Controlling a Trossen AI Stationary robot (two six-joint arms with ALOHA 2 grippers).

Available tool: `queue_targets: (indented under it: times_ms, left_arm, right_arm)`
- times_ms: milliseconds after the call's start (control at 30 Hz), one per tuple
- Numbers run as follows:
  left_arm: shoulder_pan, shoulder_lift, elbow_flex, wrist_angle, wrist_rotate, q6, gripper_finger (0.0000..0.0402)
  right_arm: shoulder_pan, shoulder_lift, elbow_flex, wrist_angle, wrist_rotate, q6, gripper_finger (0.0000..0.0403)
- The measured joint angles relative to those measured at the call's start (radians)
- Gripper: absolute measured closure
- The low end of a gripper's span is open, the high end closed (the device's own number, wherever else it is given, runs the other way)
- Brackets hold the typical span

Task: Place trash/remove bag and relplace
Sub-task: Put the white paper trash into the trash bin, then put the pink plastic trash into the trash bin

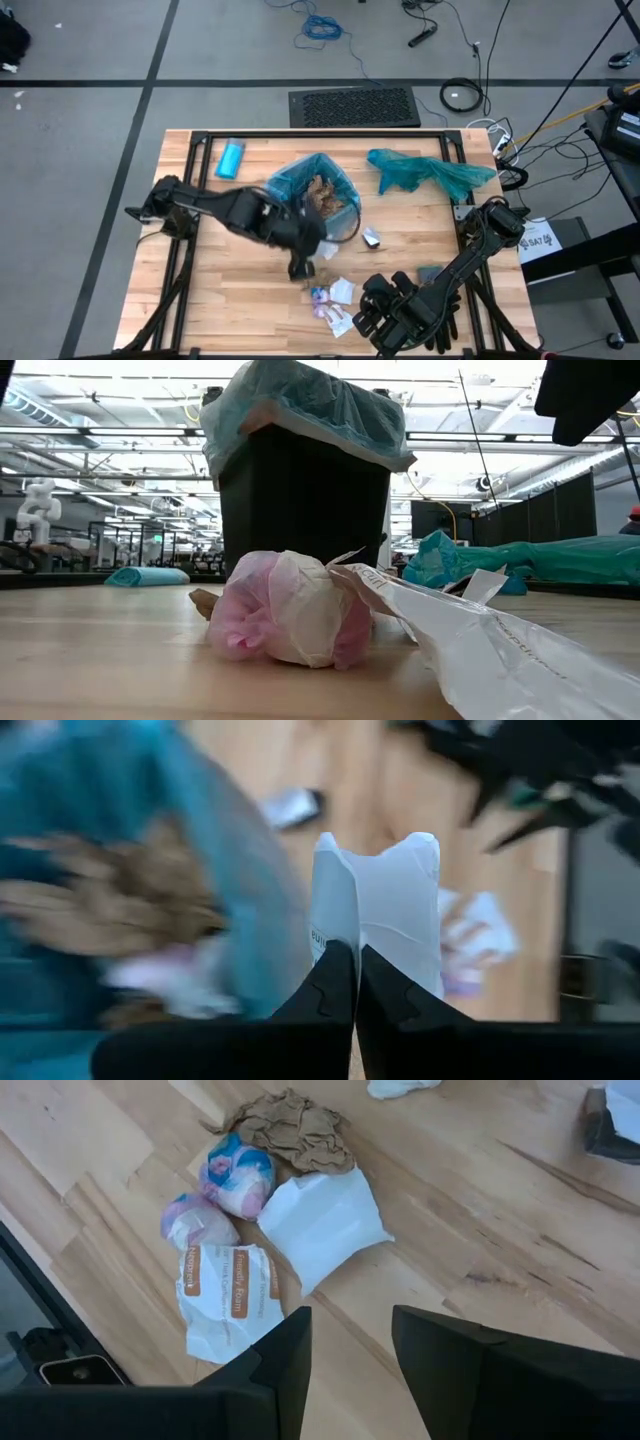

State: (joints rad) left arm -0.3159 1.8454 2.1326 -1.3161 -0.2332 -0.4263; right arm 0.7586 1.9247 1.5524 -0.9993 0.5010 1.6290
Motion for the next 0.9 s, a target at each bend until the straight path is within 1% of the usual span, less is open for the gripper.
queue_targets:
  times_ms: [100, 167, 300, 367, 467, 533, 700, 800, 900]
  left_arm:
    - [0.049, 0.0, 0.035, -0.07, -0.061, 0.065, 0.0401]
    - [0.089, 0.0, 0.036, -0.096, -0.072, 0.097, 0.0399]
    - [0.164, 0.0, 0.034, -0.147, -0.082, 0.149, 0.038]
    - [0.199, -0.002, 0.018, -0.143, -0.095, 0.178, 0.0367]
    - [0.239, 0.001, 0.005, -0.142, -0.085, 0.23, 0.0348]
    - [0.261, 0.001, 0.005, -0.142, -0.054, 0.255, 0.0332]
    - [0.297, 0.0, 0.005, -0.141, -0.034, 0.259, 0.0296]
    - [0.299, 0.0, 0.005, -0.141, -0.031, 0.259, 0.0287]
    - [0.27, -0.003, 0.005, -0.142, 0.001, 0.259, 0.0286]
  right_arm:
    - [0.0, 0.0, 0.0, -0.007, 0.02, 0.032, 0.0271]
    - [0.0, 0.0, 0.0, -0.012, 0.041, 0.055, 0.0271]
    - [-0.005, 0.0, 0.0, -0.025, 0.073, 0.098, 0.0271]
    - [-0.007, 0.0, 0.0, -0.027, 0.079, 0.113, 0.0271]
    - [-0.013, 0.0, 0.0, -0.027, 0.08, 0.133, 0.0271]
    - [-0.018, 0.0, 0.0, -0.027, 0.08, 0.15, 0.0271]
    - [-0.023, 0.0, 0.0, -0.027, 0.081, 0.175, 0.0271]
    - [-0.024, 0.0, 0.0, -0.026, 0.08, 0.192, 0.0271]
    - [-0.024, 0.0, 0.0, -0.026, 0.08, 0.192, 0.0271]
